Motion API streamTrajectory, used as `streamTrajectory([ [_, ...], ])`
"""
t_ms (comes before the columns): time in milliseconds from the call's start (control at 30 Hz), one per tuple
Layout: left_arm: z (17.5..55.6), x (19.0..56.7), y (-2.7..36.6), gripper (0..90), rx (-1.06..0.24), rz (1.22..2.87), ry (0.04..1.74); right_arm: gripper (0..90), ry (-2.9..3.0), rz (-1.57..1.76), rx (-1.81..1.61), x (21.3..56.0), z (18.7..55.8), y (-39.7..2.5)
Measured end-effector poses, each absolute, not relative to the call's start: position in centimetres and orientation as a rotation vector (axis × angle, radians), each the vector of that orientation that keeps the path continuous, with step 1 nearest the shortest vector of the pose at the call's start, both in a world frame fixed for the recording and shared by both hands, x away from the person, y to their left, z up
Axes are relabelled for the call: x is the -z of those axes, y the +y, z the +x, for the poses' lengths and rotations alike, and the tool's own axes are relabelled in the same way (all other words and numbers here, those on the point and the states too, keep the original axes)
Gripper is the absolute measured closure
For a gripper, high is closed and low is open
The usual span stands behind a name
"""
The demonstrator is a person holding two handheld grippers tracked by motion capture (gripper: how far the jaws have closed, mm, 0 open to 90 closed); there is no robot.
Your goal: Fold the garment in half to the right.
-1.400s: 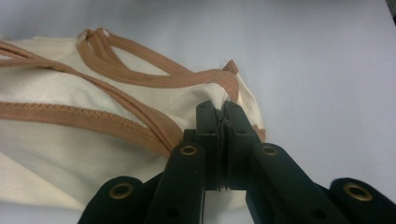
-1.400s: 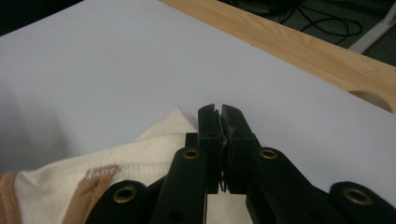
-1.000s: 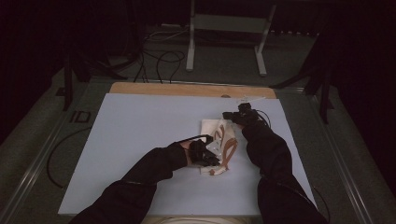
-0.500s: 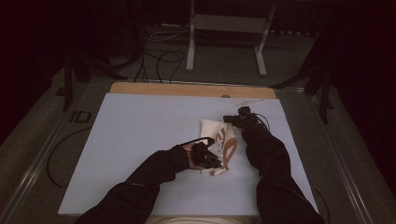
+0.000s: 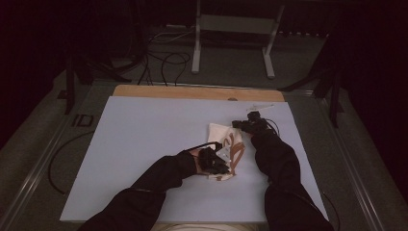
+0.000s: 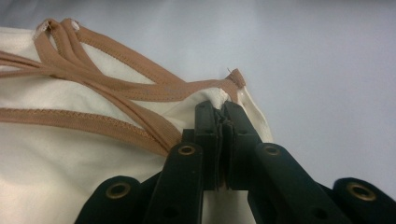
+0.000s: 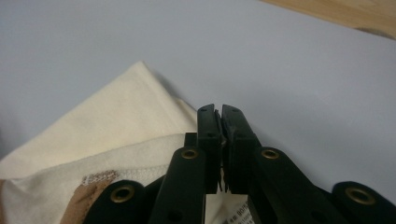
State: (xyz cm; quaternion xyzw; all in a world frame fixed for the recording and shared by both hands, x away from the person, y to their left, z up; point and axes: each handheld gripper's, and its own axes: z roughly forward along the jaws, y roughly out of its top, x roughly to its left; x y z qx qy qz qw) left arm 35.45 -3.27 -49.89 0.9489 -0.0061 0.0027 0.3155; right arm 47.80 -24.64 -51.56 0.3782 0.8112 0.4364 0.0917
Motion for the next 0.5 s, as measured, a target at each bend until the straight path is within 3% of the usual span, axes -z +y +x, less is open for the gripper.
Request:
streamTrajectory([
  [267, 35.53, 49.91, -3.59, 76.7, 0.031, 2.493, -0.001, 81.4, 2.418, 1.173, -1.276, 52.09, 47.84, -25.07],
  [500, 35.49, 49.90, -4.13, 66.9, 0.061, 2.488, -0.005, 65.2, 2.413, 1.201, -1.241, 52.19, 47.67, -25.46],
])
